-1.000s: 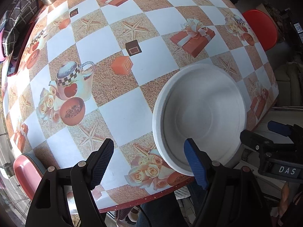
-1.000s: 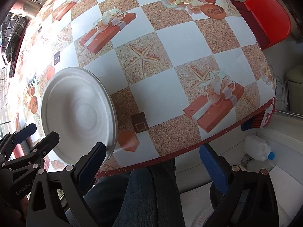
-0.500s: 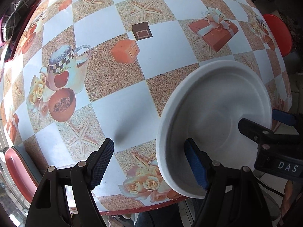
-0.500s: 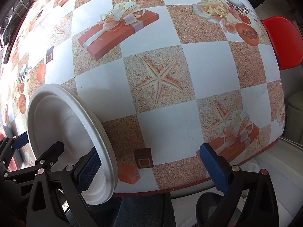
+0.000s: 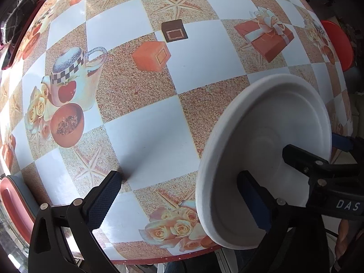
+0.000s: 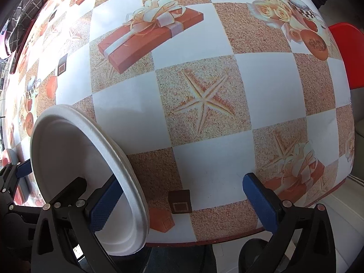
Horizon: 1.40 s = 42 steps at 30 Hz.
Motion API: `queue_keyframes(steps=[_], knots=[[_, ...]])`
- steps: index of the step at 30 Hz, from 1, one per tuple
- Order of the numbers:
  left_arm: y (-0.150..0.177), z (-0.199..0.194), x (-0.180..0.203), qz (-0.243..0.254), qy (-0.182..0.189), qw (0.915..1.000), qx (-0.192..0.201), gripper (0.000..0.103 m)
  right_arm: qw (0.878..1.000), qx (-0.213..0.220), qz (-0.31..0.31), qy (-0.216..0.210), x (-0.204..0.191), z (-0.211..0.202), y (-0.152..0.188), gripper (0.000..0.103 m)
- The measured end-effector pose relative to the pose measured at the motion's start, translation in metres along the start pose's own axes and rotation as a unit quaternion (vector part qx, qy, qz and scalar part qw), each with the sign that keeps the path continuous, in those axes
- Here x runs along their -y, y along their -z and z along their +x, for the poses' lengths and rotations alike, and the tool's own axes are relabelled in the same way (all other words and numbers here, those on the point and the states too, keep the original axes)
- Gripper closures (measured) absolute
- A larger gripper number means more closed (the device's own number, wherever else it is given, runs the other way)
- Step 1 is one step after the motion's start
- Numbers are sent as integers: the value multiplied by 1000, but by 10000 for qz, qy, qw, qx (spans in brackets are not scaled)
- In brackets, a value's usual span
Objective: Organize plates and bowls
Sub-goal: 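Lift the nested white bowls with both grippers and carry them toward the plate stack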
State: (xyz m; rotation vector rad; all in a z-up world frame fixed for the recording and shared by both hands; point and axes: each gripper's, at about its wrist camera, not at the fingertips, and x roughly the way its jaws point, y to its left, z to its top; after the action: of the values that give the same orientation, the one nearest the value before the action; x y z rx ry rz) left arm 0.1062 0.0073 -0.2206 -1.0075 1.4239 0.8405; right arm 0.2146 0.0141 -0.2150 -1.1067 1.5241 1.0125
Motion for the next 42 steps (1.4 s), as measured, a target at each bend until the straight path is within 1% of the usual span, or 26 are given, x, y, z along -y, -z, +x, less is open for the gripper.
queue_keyframes(steps=[2, 10, 12, 14, 15, 17, 18, 19, 20, 21, 22, 23, 24, 25, 26, 29, 31, 38, 42], knots=[[1, 0, 2, -11, 5, 10000, 8, 0, 10000, -32, -13, 0, 2, 0, 4, 0], [0, -2, -3, 15, 13, 10000, 1, 0, 9998, -188, -80, 28, -1, 4, -8, 0], [1, -5, -1, 56, 38, 10000, 0, 1, 9997, -231, -108, 37, -3, 5, -10, 0], [1, -8, 5, 245, 24, 9997, 19, 7, 9992, -357, -181, 79, -7, 8, -11, 1], [3, -9, 10, 366, 25, 9993, 48, 9, 9989, -395, -224, 81, -12, 9, -10, 4], [4, -11, 18, 564, 39, 9984, 70, 19, 9985, -410, -351, 81, -19, 7, -8, 12], [5, -13, 22, 661, 50, 9978, 94, 22, 9984, -409, -380, 70, -23, 5, -7, 18], [6, -14, 25, 746, 77, 9971, 114, 29, 9984, -405, -391, 49, -25, 4, -6, 27], [6, -15, 28, 831, 115, 9964, 132, 37, 9984, -391, -414, 16, -29, 2, -6, 32], [7, -16, 31, 913, 160, 9956, 144, 42, 9982, -383, -449, -55, -33, 0, -5, 46], [8, -17, 33, 1002, 240, 9945, 166, 53, 9979, -384, -493, -158, -38, -1, -5, 65], [10, -17, 35, 1050, 271, 9939, 179, 59, 9975, -428, -518, -238, -42, -2, -4, 68], [10, -17, 34, 1033, 302, 9940, 178, 59, 9977, -430, -499, -161, -46, -2, -4, 68], [11, -16, 31, 1007, 347, 9941, 203, 62, 9978, -448, -476, -137, -47, -2, -5, 69], [11, -17, 27, 965, 413, 9943, 211, 65, 9976, -501, -441, -186, -48, -1, -5, 69], [18, -15, 16, 854, 493, 9949, 220, 68, 9965, -682, -354, -315, -52, 4, -4, 69], [25, -15, 8, 787, 486, 9954, 243, 68, 9959, -707, -496, -258, -63, 5, -2, 69], [46, -11, -31, 329, 559, 9976, 240, 68, 9907, -832, -1061, -167, -120, 10, 2, 69], [53, -9, -46, 93, 609, 9979, 215, 68, 9864, -930, -1349, -87, -146, 12, 3, 69]])
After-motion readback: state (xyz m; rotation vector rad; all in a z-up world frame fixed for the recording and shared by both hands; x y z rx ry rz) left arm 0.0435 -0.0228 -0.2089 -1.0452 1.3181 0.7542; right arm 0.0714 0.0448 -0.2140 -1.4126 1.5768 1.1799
